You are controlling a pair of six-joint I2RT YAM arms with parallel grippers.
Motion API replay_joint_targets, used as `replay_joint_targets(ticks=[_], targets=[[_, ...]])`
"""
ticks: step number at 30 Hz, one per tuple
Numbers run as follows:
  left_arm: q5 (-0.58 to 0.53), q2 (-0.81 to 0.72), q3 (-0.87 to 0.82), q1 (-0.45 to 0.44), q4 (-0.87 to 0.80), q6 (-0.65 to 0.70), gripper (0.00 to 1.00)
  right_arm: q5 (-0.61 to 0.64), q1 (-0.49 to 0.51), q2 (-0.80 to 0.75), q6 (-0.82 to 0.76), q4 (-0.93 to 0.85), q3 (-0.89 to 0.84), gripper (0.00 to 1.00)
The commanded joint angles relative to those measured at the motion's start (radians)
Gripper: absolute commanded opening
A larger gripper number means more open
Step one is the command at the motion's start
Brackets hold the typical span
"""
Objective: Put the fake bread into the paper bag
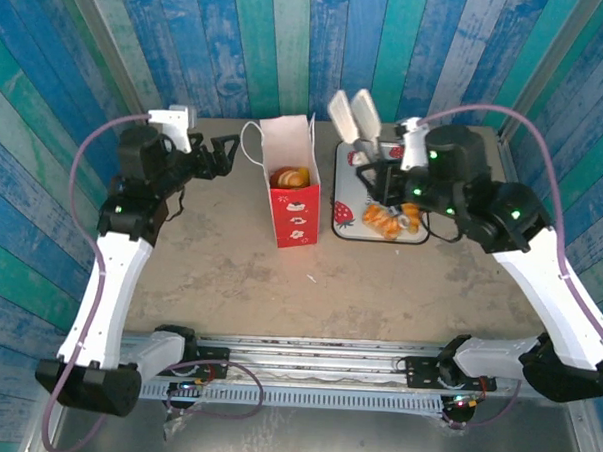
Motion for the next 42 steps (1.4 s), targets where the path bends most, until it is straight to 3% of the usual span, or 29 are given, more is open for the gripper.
replay_joint_targets(ticks=[1,8,17,24,42], targets=[[-0.074,-0.094,-0.081,0.005,0.036,-0.001,0.94,-0.004,-0.110,-0.016,-0.037,-0.124,-0.069,0.46],[-0.211,-0.286,-0.288,0.005,0.085,-0.042,0.94,-0.087,-0.357,-0.009,-0.126,-0.178,-0.306,0.45],[-0.262,-0.468,-0.456,0.005,0.099,-0.079,0.94,0.008,-0.482,0.024,-0.166,-0.194,-0.463,0.46],[-0.293,-0.502,-0.504,0.005,0.110,-0.089,0.94,-0.043,-0.542,0.083,-0.210,-0.204,-0.526,0.46],[-0.289,-0.482,-0.500,0.005,0.101,-0.092,0.94,-0.061,-0.557,0.182,-0.256,-0.165,-0.545,0.47]])
